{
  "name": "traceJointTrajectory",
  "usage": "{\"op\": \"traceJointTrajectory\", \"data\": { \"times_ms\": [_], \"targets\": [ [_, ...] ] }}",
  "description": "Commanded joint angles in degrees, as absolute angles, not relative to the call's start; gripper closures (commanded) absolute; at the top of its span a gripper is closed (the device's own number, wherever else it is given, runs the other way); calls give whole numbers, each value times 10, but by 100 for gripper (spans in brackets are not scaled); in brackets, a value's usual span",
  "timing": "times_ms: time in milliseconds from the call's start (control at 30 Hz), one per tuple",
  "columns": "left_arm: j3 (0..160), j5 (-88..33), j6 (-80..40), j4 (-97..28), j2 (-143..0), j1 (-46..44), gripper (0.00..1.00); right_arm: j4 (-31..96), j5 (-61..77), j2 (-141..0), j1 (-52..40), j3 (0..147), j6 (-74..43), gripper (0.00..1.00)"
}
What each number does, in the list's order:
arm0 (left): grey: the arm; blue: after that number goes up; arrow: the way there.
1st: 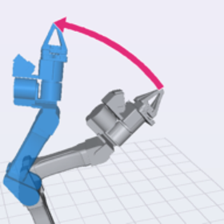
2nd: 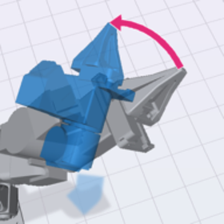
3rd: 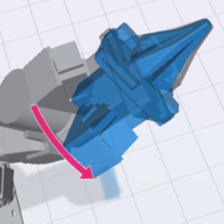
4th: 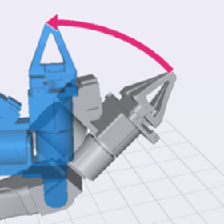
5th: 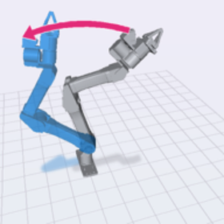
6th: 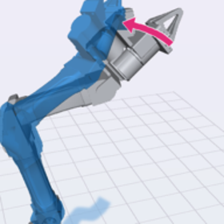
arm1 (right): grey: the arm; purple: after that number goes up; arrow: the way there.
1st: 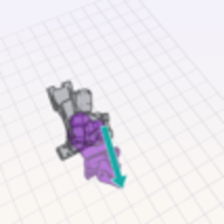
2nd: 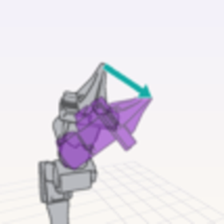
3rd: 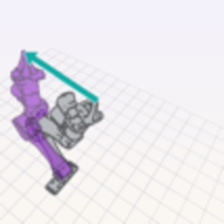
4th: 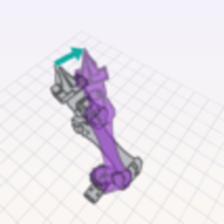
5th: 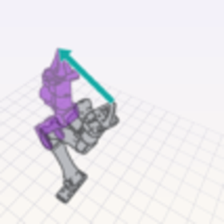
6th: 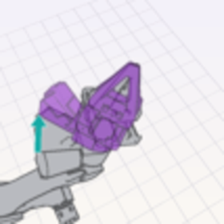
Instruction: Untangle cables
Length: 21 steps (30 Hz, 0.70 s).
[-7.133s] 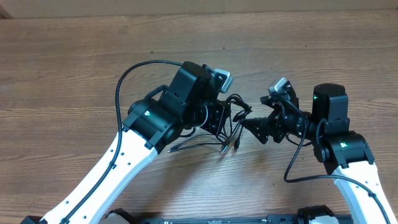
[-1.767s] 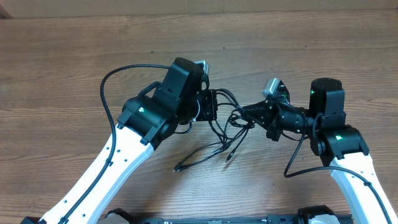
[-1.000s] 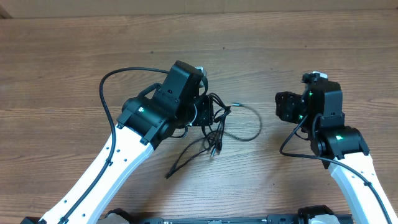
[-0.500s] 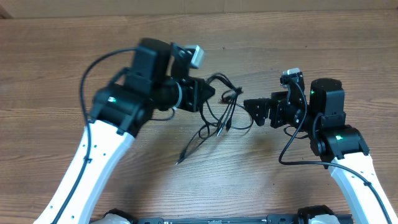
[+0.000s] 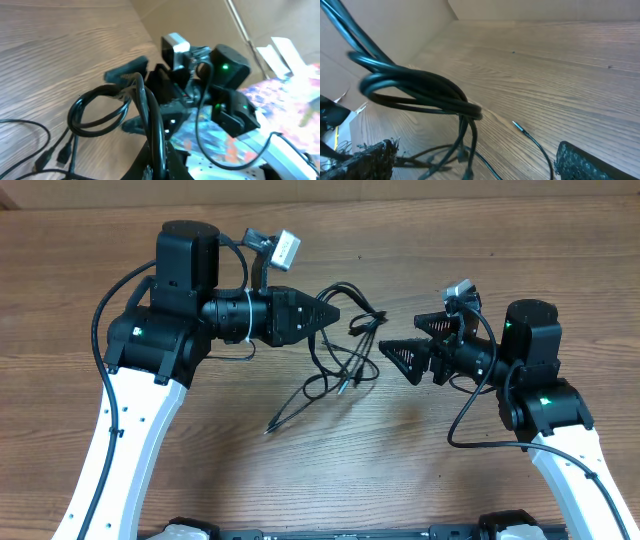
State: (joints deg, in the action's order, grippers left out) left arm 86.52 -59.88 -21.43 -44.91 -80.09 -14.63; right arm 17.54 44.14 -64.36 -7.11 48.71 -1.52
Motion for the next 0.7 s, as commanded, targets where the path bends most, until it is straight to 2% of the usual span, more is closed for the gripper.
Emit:
{"op": "traceJointTrajectory", "data": {
  "times_ms": [0, 133, 367, 667],
  "targets": [
    [882, -644, -234, -433, -786, -154, 96, 164, 451, -640, -70, 499, -12, 0],
    [882, -643, -233, -432, -786, -184, 96, 133, 437, -640, -70, 499, -37, 0],
    [882, -643, -231, -432, -786, -231, 96, 116, 327, -649, -70, 499, -110, 0],
    [882, -661, -227, -435, -786, -237, 96, 105, 170, -653, -70, 499, -205, 0]
  ]
}}
